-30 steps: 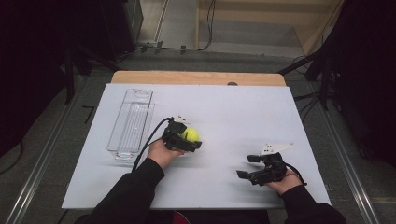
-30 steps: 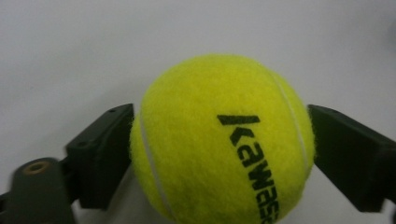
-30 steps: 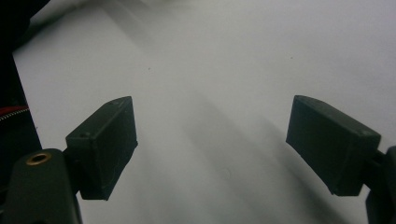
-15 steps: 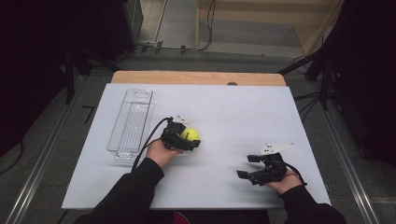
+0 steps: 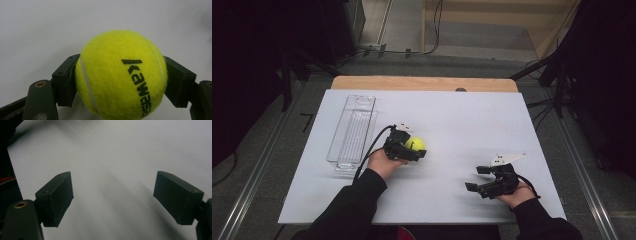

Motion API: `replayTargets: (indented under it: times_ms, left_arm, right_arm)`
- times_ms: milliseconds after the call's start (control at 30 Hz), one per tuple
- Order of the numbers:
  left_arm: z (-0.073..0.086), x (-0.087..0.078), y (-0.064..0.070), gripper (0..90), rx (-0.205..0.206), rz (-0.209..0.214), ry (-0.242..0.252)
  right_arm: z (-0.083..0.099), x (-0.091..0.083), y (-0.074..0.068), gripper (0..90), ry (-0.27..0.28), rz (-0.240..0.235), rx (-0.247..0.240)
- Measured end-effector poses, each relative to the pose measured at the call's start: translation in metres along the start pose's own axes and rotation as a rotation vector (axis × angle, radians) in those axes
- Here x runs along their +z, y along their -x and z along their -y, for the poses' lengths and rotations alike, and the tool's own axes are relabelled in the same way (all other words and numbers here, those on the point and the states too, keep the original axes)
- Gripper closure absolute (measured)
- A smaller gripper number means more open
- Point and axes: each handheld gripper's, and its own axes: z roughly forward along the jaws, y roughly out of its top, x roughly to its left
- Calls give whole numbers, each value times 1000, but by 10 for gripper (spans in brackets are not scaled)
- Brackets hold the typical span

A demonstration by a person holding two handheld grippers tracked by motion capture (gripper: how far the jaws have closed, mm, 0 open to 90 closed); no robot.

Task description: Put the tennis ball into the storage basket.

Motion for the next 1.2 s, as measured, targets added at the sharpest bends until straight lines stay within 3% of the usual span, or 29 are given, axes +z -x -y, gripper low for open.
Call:
replayTargets:
  times_ms: [500,633,967,1200]
  left_arm:
    - [-4,-13,3,259,1,14,22]
    - [-6,-16,4,260,6,9,3]
    - [-14,-29,7,260,30,4,3]
    - [-19,-41,7,260,23,13,11]
  right_arm:
    - [0,0,0,143,0,-2,-2]
    - [0,0,0,143,2,-5,-3]
    - [0,0,-1,143,1,-4,-2]
    - [0,0,0,143,3,-5,-3]
